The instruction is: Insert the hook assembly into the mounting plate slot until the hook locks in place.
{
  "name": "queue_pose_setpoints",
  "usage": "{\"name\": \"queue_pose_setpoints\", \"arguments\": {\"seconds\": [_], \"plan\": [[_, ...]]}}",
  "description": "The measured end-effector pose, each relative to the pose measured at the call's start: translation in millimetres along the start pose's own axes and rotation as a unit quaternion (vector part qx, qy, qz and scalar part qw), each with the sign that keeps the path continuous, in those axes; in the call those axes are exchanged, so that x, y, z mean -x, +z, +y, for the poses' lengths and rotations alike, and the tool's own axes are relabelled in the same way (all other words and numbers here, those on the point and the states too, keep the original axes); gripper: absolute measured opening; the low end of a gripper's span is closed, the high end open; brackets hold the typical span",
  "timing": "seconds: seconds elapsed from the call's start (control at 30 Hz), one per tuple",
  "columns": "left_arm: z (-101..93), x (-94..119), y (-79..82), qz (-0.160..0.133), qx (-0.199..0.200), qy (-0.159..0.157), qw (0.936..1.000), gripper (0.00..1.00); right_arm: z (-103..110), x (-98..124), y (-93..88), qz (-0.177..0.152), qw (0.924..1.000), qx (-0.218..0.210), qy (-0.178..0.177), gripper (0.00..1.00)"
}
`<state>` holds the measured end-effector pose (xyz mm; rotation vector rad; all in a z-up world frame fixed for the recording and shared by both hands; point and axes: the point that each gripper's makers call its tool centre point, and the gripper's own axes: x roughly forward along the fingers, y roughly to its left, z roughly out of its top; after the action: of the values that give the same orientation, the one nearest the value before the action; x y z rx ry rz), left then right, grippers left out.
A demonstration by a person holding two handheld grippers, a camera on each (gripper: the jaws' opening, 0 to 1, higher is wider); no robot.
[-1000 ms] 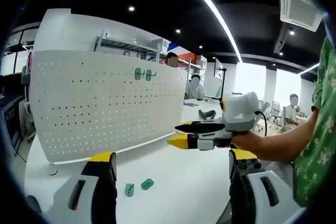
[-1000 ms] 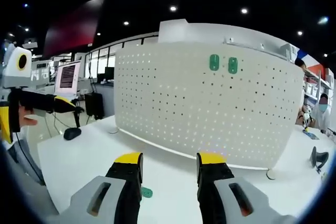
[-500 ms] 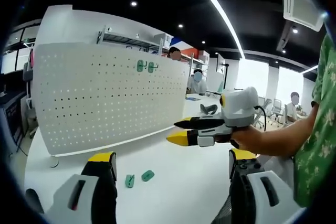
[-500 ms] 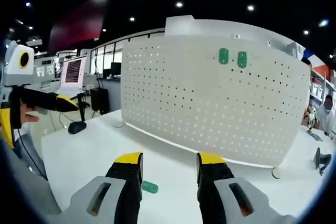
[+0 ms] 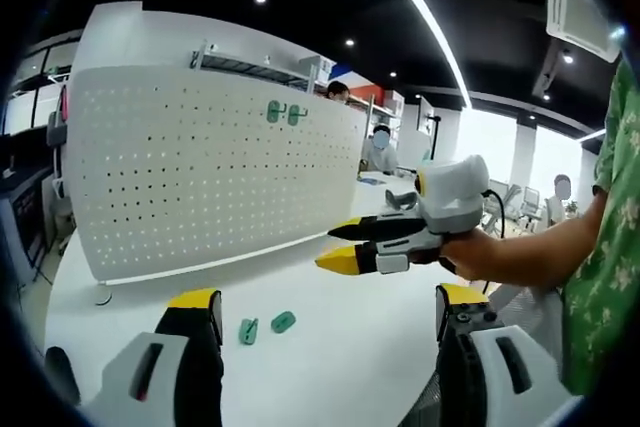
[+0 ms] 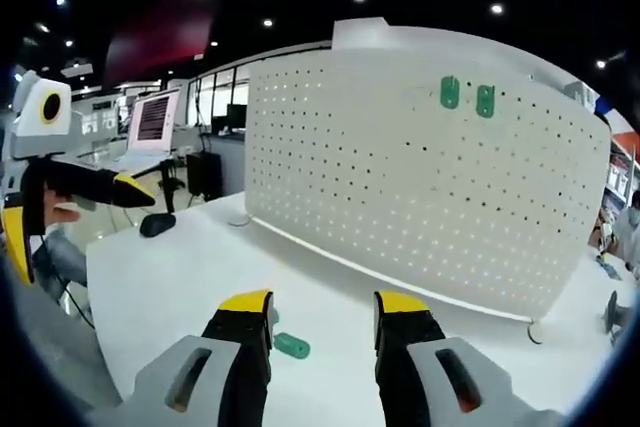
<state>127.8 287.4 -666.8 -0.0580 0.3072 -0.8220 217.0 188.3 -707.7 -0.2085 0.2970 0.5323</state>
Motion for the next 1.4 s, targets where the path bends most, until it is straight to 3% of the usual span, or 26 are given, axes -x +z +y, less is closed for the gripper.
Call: {"name": "queue_pose_setpoints", "arguments": {"seconds": [0.43, 0.53, 0.87, 1.4], "plan": [[4.7, -0.1, -5.3, 0.004, 0.006, 0.005, 1.0000, 0.90, 8.0, -9.7, -8.4, 0.031, 0.9958, 0.066, 0.055, 0.39], [5.5, -0.7, -6.6, 0.006, 0.007, 0.006, 0.9999, 0.90, 15.8, -12.7, -14.7, 0.046, 0.9905, 0.100, 0.083, 0.37], [7.6, -4.0, -6.8, 0.009, 0.009, 0.007, 0.9999, 0.90, 26.9, -22.7, -30.7, 0.068, 0.9770, 0.152, 0.133, 0.34], [9.0, -8.6, -8.4, 0.016, 0.010, 0.006, 0.9998, 0.90, 38.8, -43.1, -63.4, 0.105, 0.9576, 0.197, 0.183, 0.30]]}}
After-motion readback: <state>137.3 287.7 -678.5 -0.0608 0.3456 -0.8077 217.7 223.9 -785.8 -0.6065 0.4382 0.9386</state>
